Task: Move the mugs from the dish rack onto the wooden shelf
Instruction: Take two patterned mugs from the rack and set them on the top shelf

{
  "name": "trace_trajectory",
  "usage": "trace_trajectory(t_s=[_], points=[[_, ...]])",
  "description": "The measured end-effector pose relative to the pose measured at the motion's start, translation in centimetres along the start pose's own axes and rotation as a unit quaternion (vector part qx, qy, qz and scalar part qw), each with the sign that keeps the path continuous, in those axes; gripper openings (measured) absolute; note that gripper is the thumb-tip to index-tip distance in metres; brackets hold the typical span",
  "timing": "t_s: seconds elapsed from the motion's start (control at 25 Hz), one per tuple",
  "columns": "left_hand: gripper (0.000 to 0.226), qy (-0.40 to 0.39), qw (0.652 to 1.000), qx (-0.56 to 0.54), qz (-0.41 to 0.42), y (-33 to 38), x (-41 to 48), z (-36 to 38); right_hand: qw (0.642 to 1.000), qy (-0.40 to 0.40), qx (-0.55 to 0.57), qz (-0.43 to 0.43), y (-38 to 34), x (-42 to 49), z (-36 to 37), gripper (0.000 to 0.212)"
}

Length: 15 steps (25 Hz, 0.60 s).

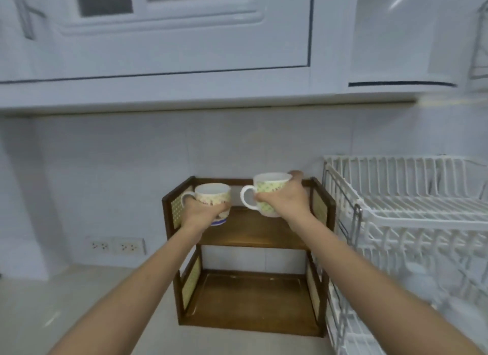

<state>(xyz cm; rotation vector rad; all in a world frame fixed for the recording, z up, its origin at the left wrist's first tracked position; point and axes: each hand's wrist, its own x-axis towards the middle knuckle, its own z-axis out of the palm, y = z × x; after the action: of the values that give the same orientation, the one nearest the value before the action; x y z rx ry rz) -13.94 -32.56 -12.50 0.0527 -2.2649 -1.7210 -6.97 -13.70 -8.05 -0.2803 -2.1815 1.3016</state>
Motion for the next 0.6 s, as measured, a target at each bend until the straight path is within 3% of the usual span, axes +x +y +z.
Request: trace_trajectory(t_s=[0.24,0.6], points=[[0.091,-0.006,0.999,0.039,-0.008,-3.7,4.6,1.4,0.992,0.045,-0.040,0.109,4.0,2.2,7.6,0.095],[0.106,-0.011,0.998,0.057,-0.023,-6.1,7.4,3.3,0.992,0.070,-0.024,0.097,6.9,4.5,11.9,0.097]])
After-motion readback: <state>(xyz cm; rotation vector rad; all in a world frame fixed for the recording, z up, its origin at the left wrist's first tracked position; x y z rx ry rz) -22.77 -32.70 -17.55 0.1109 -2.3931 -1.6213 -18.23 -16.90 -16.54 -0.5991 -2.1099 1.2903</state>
